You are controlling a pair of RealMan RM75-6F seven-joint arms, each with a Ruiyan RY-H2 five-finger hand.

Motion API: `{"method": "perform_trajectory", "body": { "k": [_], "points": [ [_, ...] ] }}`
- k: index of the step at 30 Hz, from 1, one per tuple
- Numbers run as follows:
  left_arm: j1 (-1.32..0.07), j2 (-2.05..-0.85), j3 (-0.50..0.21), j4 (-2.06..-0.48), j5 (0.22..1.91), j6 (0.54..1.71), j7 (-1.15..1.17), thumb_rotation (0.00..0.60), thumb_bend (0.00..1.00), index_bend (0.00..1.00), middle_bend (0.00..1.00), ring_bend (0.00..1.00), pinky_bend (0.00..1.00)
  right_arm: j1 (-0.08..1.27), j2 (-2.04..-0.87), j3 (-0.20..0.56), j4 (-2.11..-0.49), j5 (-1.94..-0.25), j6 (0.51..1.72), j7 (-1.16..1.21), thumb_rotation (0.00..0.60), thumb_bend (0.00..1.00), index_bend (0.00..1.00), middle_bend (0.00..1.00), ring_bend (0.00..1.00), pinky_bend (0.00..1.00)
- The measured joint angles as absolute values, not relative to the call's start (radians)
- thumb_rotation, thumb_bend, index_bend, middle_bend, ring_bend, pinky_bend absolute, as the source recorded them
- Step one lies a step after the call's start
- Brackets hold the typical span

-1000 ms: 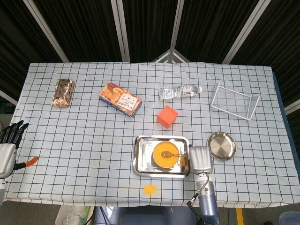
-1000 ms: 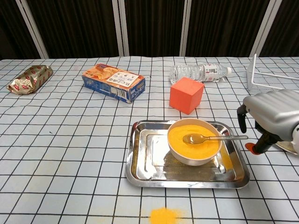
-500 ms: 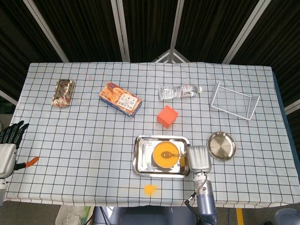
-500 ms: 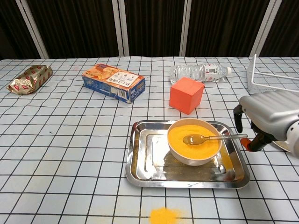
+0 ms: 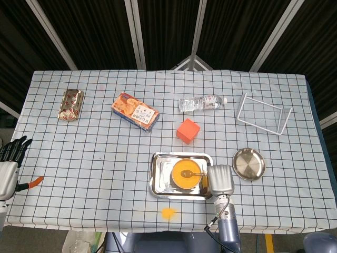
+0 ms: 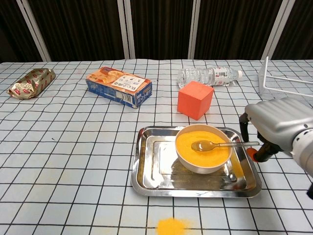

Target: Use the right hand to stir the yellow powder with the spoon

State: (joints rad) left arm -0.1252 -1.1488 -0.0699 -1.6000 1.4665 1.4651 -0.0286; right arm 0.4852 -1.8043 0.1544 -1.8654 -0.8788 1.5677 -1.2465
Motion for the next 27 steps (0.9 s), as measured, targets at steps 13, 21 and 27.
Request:
{"method": "perform_trajectory", "body": {
  "k": [13,21,27],
  "points": [
    [-0.125,-1.148,-0.069,-1.601,1.467,1.465,-0.030,0.600,0.00,0.00,0.00,0.00,0.00,0.496,-1.815,0.148,-1.867,-0.872,1.582,-1.255,0.600,0.46,0.51,0.97,0.98,0.81],
    [-0.124,-1.147,-0.069,-1.602,1.466,1.465,-0.031,0.600,0.00,0.00,0.00,0.00,0.00,0.503,-1.821,0.149,-1.858,-0.862,1.583,-1.251,0.600,0.47,0.51,0.97,0.98,0.81],
    [-0.125,-1.147,-0.069,-1.602,1.466,1.464,-0.032,0.600,0.00,0.00,0.00,0.00,0.00,0.506,-1.822,0.147,-1.858,-0.856,1.586,-1.249,0.600,0.57,0.56,0.97,0.98,0.81]
  ]
}}
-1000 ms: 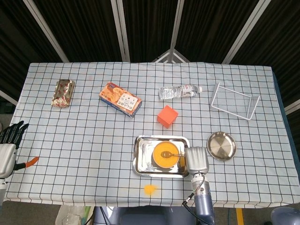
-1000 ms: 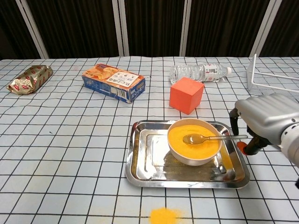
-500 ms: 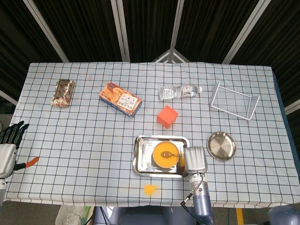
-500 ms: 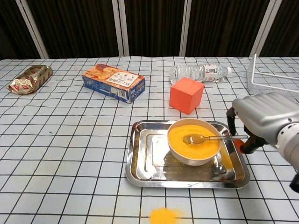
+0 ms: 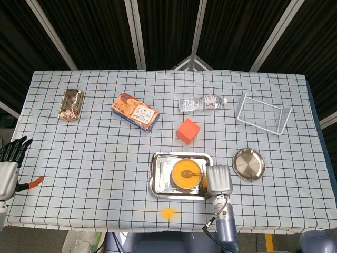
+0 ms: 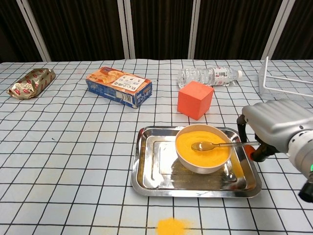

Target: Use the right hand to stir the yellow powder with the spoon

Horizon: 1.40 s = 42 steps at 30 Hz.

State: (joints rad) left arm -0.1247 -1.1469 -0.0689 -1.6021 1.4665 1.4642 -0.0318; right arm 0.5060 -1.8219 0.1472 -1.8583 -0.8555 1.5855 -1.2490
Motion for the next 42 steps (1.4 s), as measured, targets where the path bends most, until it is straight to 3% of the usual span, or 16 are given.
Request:
{"method": "perform_trajectory", "body": {
  "k": [13,24,34,42],
  "points": [
    [-0.124,-1.147,-0.068,-1.603,1.467,1.464,-0.034,0.600,0.00,0.00,0.00,0.00,0.00,0.507,-1.814,0.136,-1.864,-0.861,1.590,-1.234,0.600,0.60,0.58,0.97,0.98,0.81],
    [-0.123,-1.147,-0.068,-1.603,1.468,1.467,-0.035,0.600,0.00,0.00,0.00,0.00,0.00,0.508,-1.803,0.103,-1.849,-0.929,1.580,-1.194,0.600,0.62,0.70,0.97,0.98,0.81],
    [-0.123,-1.147,-0.068,-1.603,1.470,1.468,-0.043,0.600,0.00,0.00,0.00,0.00,0.00,0.532,-1.794,0.002,-1.624,-1.219,1.557,-1.141,0.600,0.68,0.83,0.98,0.99,0.81],
    [-0.124,-1.147,-0.067,-1.603,1.470,1.464,-0.045,0.600,0.00,0.00,0.00,0.00,0.00,0.540,-1.782,-0.041,-1.483,-1.385,1.553,-1.146,0.600,0.69,0.86,1.00,1.00,0.83]
  ]
}}
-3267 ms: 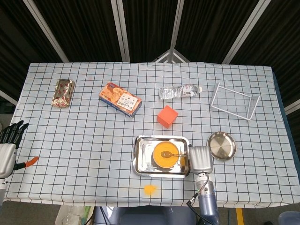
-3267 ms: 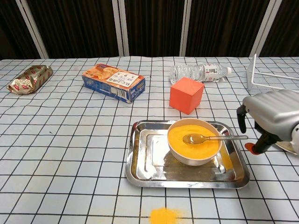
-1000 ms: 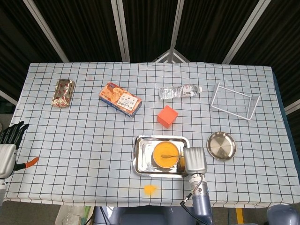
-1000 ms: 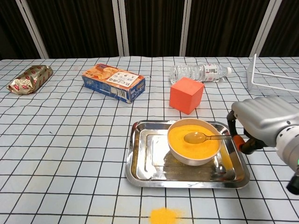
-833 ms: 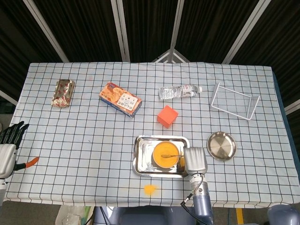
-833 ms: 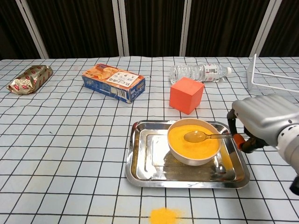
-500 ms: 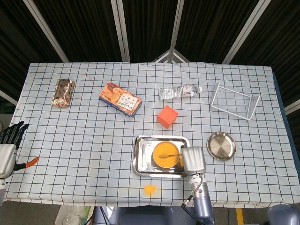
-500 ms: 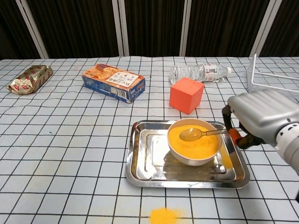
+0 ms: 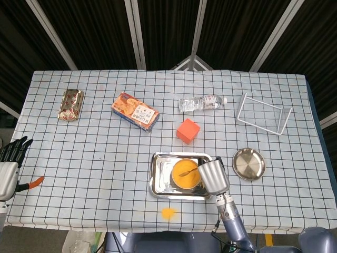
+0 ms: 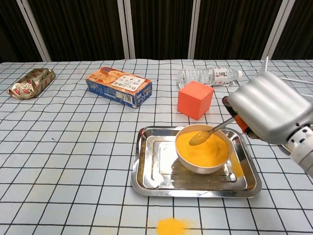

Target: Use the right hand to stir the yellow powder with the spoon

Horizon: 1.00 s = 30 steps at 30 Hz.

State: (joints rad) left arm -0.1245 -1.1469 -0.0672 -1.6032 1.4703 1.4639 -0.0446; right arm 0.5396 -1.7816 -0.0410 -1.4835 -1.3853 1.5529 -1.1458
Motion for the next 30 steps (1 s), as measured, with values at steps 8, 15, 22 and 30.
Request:
{"method": "perform_trajectory", "body": {
  "k": [8,15,22,30],
  "points": [
    [-0.124,-1.146,-0.066,-1.605,1.469,1.463,-0.044,0.600,0.00,0.00,0.00,0.00,0.00,0.541,-1.773,-0.080,-1.391,-1.529,1.539,-1.218,0.600,0.69,0.86,1.00,1.00,0.83],
    [-0.124,-1.144,-0.065,-1.607,1.470,1.462,-0.048,0.600,0.00,0.00,0.00,0.00,0.00,0.519,-1.768,-0.079,-1.369,-1.559,1.509,-1.265,0.600,0.69,0.86,1.00,1.00,0.83],
    [-0.124,-1.145,-0.065,-1.608,1.469,1.461,-0.047,0.600,0.00,0.00,0.00,0.00,0.00,0.500,-1.755,-0.060,-1.366,-1.578,1.487,-1.282,0.600,0.70,0.86,1.00,1.00,0.83],
    [-0.125,-1.145,-0.065,-1.610,1.468,1.457,-0.047,0.600,0.00,0.00,0.00,0.00,0.00,0.491,-1.706,-0.034,-1.412,-1.602,1.480,-1.289,0.600,0.70,0.86,1.00,1.00,0.83]
  ]
}}
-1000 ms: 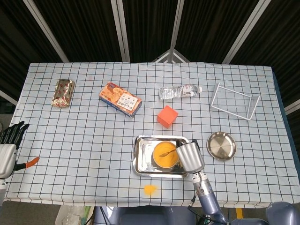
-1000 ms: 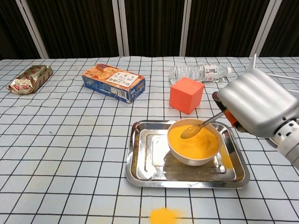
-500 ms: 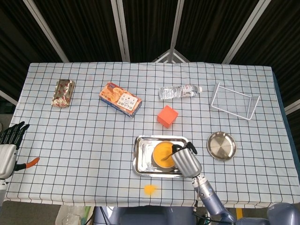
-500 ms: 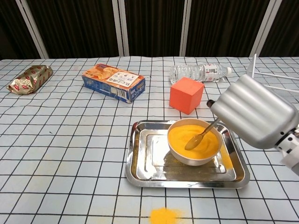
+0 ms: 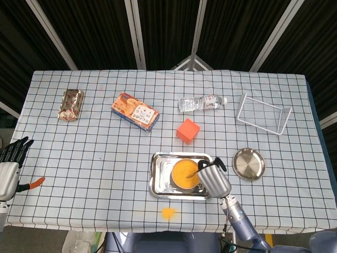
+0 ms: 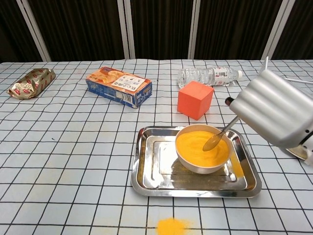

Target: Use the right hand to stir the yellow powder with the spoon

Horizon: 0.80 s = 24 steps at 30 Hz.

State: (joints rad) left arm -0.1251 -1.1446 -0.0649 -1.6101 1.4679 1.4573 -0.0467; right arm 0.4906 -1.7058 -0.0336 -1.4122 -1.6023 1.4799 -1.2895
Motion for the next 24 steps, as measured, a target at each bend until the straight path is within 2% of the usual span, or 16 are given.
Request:
{"method": "perform_trajectory", "body": {
  "k": [10,24],
  "points": [
    [-0.124,-1.139,-0.061,-1.620,1.466,1.451,-0.060,0.600,0.00,0.00,0.00,0.00,0.00,0.461,-1.652,-0.027,-1.432,-1.616,1.457,-1.280,0.600,0.70,0.86,1.00,1.00,0.83],
    [-0.124,-1.140,-0.062,-1.618,1.468,1.455,-0.057,0.600,0.00,0.00,0.00,0.00,0.00,0.437,-1.660,-0.036,-1.374,-1.660,1.417,-1.255,0.600,0.71,0.86,1.00,1.00,0.83]
  ]
}}
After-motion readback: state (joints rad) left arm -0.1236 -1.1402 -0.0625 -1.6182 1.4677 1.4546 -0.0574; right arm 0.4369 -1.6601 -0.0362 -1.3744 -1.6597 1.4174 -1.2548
